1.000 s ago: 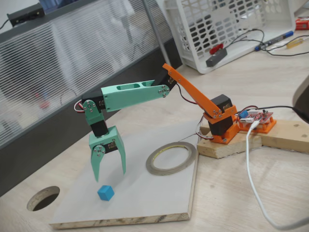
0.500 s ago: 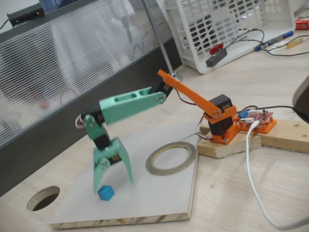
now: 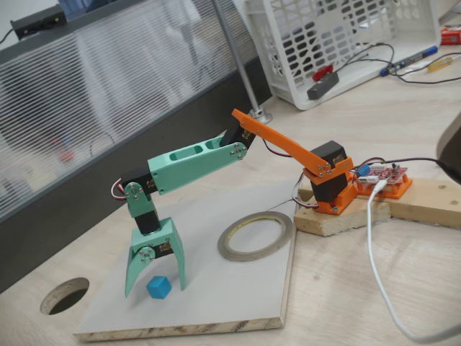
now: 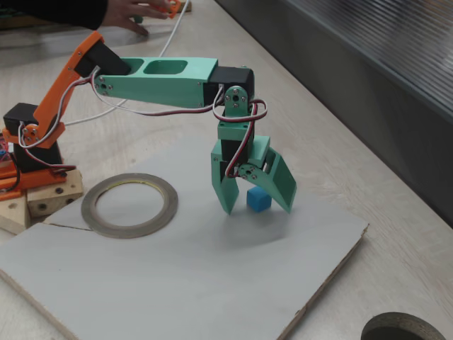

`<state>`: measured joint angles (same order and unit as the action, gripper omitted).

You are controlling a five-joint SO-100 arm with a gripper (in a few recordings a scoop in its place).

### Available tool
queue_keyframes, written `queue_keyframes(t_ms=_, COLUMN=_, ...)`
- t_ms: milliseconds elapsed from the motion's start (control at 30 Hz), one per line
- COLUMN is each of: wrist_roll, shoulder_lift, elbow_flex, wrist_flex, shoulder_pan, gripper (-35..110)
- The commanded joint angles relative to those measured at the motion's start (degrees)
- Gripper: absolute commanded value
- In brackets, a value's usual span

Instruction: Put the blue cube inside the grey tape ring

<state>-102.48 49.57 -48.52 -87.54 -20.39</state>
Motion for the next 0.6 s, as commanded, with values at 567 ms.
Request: queue_keyframes(t_ms=567, wrist_roll=-1.1, shoulder_lift=1.4, elbow_flex=1.3, wrist_flex=3.2, shoulder_pan=-0.8, gripper=23)
